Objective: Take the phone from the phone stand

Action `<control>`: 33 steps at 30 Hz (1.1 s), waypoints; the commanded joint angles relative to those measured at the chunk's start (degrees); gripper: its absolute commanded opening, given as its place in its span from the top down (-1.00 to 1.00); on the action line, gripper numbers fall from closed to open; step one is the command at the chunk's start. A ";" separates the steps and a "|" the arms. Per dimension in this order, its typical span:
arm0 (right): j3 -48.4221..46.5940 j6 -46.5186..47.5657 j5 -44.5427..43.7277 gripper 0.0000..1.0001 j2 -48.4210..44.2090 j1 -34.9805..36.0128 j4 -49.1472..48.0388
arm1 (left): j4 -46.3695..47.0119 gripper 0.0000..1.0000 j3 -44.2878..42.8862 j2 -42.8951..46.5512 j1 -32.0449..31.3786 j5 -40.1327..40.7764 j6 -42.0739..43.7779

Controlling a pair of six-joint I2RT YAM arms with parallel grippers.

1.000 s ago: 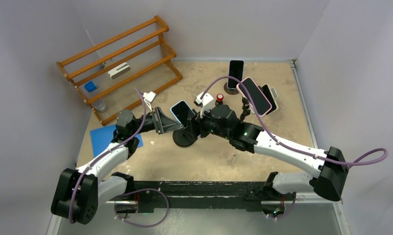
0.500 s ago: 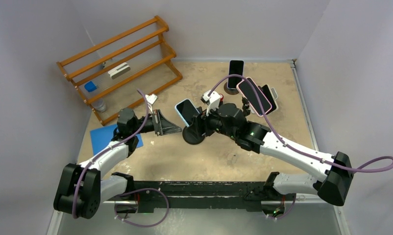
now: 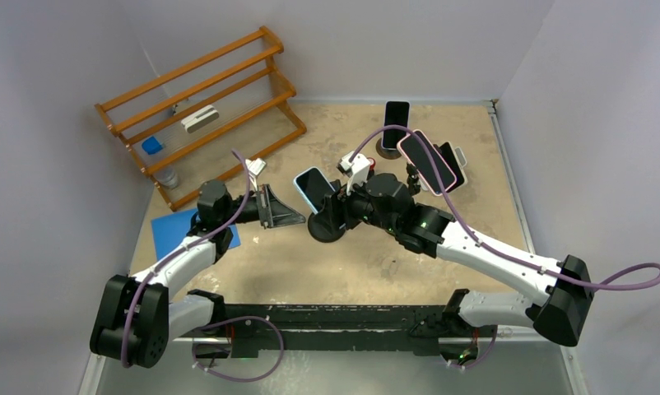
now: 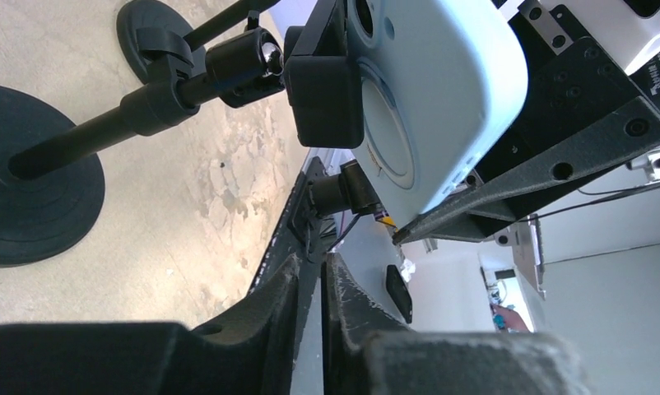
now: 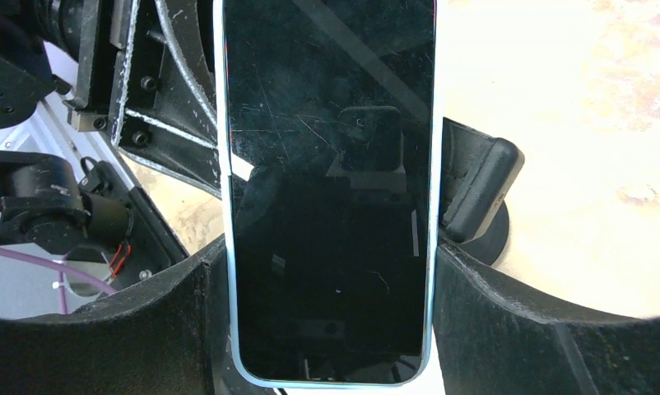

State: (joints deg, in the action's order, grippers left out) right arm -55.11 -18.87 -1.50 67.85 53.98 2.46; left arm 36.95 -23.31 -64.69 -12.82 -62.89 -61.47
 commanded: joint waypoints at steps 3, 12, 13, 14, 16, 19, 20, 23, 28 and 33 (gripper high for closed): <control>-4.51 0.15 5.23 1.00 -3.52 -0.01 -4.31 | -2.46 0.48 -4.08 1.47 0.25 -0.53 3.57; -8.55 0.55 10.97 1.00 -5.76 -0.01 0.09 | -10.04 0.19 -7.18 4.40 0.25 1.48 7.02; -9.14 0.71 10.77 1.00 -6.26 -0.01 0.52 | -11.23 0.18 -7.70 4.99 0.25 2.07 7.66; -9.82 1.02 10.51 1.00 -6.63 -0.02 0.93 | -12.63 0.16 -8.24 5.53 0.25 2.67 8.25; -11.07 1.56 10.30 1.00 -7.25 -0.06 1.39 | -15.04 0.13 -9.51 6.85 0.25 3.93 9.34; -11.75 2.78 9.44 1.00 -8.05 -0.02 1.55 | -18.65 0.09 -11.40 8.68 0.25 6.06 11.05; -11.67 3.18 8.76 1.00 -8.34 -0.01 1.04 | -19.70 0.08 -12.01 9.35 0.25 6.71 11.55; -11.51 5.74 5.82 1.00 -9.37 -0.01 -0.85 | -23.01 0.05 -13.83 11.58 0.25 9.27 12.95; -10.58 8.33 4.42 1.00 -11.22 -0.01 -4.73 | -26.77 -0.03 -16.68 16.72 0.25 14.62 15.08; -12.56 12.08 -1.53 1.00 -9.50 1.46 -5.81 | -26.46 -0.26 -18.30 21.45 0.25 21.18 15.89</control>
State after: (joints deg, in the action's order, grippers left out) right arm -63.44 -11.22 2.87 58.52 54.00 4.86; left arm 10.09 -38.11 -46.74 -12.82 -48.42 -48.14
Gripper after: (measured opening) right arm 0.762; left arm 0.588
